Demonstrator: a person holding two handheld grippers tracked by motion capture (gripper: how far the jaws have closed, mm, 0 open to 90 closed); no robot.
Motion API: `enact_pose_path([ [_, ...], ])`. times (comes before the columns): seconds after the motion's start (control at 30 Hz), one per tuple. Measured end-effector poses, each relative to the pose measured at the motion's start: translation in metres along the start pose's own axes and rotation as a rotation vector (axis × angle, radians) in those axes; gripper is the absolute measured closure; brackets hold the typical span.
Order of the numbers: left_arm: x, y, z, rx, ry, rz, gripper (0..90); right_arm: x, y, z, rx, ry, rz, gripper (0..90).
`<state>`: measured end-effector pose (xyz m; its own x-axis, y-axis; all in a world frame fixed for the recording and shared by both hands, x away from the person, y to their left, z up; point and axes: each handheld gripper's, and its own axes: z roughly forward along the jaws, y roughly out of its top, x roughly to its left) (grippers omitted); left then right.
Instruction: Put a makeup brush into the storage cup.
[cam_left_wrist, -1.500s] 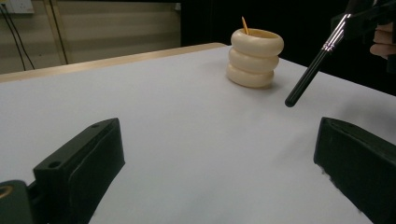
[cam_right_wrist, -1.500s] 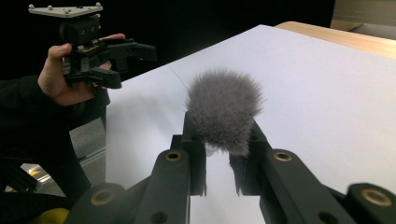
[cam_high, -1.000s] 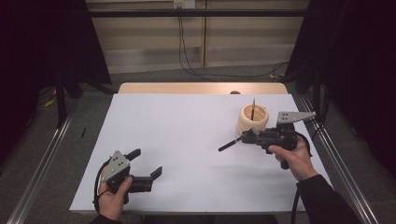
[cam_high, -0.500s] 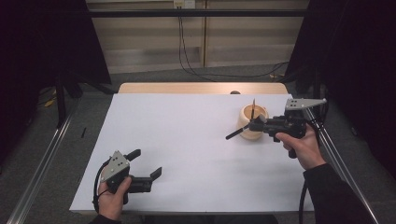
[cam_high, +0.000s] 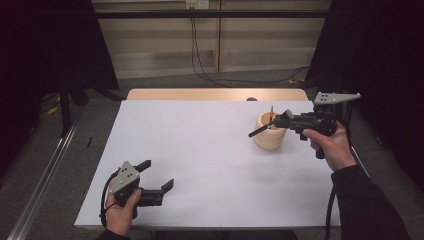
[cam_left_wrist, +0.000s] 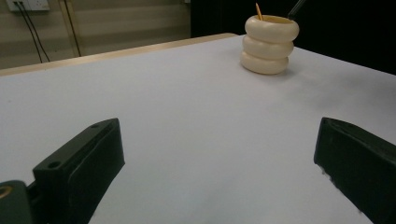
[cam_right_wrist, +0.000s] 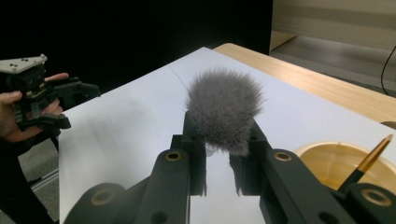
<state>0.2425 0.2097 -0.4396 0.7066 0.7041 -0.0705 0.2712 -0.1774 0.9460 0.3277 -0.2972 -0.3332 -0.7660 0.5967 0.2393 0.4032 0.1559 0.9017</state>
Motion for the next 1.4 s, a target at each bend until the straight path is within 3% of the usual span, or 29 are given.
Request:
enact_pose_path([
  [0.4, 0.001, 0.0, -0.001, -0.003, -0.007, -0.003, 1.5, -0.012, 0.013, -0.008, -0.01, -0.052, 0.006, 76.9],
  [0.63, 0.0, 0.0, -0.001, -0.004, 0.01, 0.002, 1.5, -0.019, 0.022, -0.009, -0.004, -0.094, 0.01, 76.9],
  [1.07, 0.002, 0.0, -0.001, -0.003, 0.015, 0.008, 1.5, -0.034, 0.028, -0.017, 0.01, -0.164, 0.033, 76.9],
  [1.4, 0.002, 0.0, -0.001, -0.003, 0.015, 0.01, 1.5, -0.044, 0.026, -0.016, 0.053, -0.212, 0.045, 76.9],
])
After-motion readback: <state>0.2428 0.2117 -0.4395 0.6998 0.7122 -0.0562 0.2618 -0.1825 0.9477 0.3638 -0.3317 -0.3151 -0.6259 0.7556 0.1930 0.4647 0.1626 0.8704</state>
